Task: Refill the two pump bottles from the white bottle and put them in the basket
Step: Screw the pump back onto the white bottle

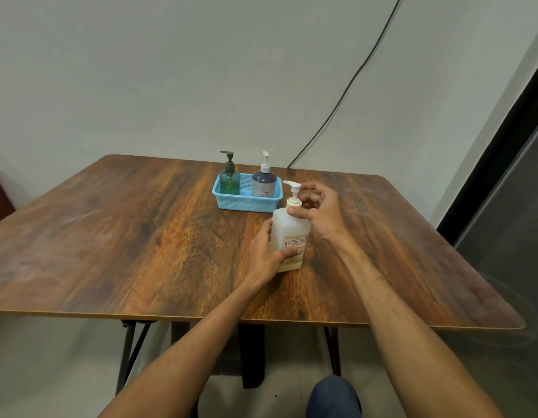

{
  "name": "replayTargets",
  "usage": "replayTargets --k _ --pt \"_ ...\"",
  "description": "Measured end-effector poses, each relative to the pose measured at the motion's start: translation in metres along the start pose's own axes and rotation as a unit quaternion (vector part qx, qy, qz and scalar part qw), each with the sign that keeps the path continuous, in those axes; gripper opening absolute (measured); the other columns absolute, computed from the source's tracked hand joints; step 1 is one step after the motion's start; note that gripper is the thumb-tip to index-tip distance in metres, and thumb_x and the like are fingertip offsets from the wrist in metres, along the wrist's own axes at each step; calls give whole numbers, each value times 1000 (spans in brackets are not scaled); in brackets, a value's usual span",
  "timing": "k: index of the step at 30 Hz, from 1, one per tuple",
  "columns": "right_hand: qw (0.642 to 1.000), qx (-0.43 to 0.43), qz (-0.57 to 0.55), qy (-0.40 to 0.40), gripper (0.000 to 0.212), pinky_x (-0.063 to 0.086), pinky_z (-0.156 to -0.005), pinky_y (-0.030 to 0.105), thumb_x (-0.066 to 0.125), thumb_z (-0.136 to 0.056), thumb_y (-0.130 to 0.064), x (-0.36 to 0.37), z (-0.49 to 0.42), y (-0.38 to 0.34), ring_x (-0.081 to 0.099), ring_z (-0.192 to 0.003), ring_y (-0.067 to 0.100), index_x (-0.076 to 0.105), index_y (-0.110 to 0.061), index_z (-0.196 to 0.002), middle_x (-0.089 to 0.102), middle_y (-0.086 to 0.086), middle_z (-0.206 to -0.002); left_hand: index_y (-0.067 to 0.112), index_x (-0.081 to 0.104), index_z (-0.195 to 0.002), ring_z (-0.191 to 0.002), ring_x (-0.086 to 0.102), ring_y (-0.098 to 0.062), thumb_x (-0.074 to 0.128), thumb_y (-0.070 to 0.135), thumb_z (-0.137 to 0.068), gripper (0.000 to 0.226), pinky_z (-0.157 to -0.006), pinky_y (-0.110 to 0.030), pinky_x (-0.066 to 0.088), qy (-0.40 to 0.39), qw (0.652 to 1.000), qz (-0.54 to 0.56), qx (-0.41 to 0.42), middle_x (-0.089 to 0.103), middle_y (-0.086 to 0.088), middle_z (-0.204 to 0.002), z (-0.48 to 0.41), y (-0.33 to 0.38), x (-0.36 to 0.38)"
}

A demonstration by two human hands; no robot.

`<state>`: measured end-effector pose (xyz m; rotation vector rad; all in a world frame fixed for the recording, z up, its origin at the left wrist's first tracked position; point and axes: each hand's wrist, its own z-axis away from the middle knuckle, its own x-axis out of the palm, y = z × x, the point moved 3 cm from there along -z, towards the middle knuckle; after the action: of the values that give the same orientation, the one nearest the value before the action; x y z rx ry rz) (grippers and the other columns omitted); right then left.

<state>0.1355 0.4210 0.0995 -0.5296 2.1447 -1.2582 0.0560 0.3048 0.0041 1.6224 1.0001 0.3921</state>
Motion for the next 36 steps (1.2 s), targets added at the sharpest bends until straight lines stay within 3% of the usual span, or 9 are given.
replayTargets --k 6,11,13,16,19,23,26,30,36 --pt "999 -8 -3 53 61 51 -62 18 95 -59 -9 14 5 2 56 -72 8 57 -6 -106 61 -1 -86 20 48 -135 -97 61 1 89 25 -71 76 -74 -15 52 5 1000 1 2 60 12 -113 2 3 -2" --pt "1000 1 -27 4 74 59 -83 34 91 -65 -5 6 1 6 70 -95 22 51 -13 -127 72 9 -105 19 47 -135 -95 58 5 89 24 -72 76 -73 -12 51 2 1000 2 -4 58 14 -113 1 3 -3" --pt "999 9 -33 14 67 59 -79 37 88 -67 -1 2 1 6 72 -90 22 53 -13 -122 74 7 -97 17 46 -136 -99 60 -1 88 24 -72 77 -76 -15 52 2 1000 0 -2 58 12 -116 1 2 -1" --pt "999 2 -24 39 67 55 -67 23 93 -60 -5 9 3 2 67 -78 12 52 -10 -112 68 2 -91 17 47 -136 -105 62 -7 89 25 -71 78 -81 -21 54 7 1000 -3 4 59 9 -118 1 1 -1" --pt "999 9 -34 39 75 54 -65 17 94 -61 -7 15 6 3 63 -80 11 49 -9 -121 63 7 -96 18 47 -136 -103 60 -5 89 25 -71 78 -83 -24 56 7 1000 1 3 59 9 -118 1 1 -1" --pt "998 13 -62 5 89 58 -86 34 92 -61 -7 6 3 8 70 -99 19 45 -21 -135 72 7 -109 19 47 -136 -103 60 -4 89 25 -71 78 -84 -25 56 3 1000 3 -1 59 11 -118 0 1 -2" --pt "998 12 -56 16 78 60 -84 43 90 -61 -1 2 0 8 73 -93 22 51 -16 -128 74 8 -102 18 46 -136 -96 58 4 88 23 -72 77 -75 -17 53 -1 1000 -3 -3 57 15 -114 0 2 -1" --pt "999 -6 -11 41 71 55 -64 23 94 -60 -8 13 2 1 63 -73 12 52 -9 -118 62 3 -85 18 47 -135 -98 60 -1 88 22 -72 75 -76 -17 53 2 1000 1 1 58 13 -114 1 4 -2" --pt "999 20 -22 -19 57 57 -93 41 87 -72 -7 4 1 12 68 -104 21 64 -10 -123 71 5 -112 16 47 -136 -102 59 -4 89 23 -72 77 -76 -17 53 5 1000 -7 -1 58 9 -118 1 2 -2"
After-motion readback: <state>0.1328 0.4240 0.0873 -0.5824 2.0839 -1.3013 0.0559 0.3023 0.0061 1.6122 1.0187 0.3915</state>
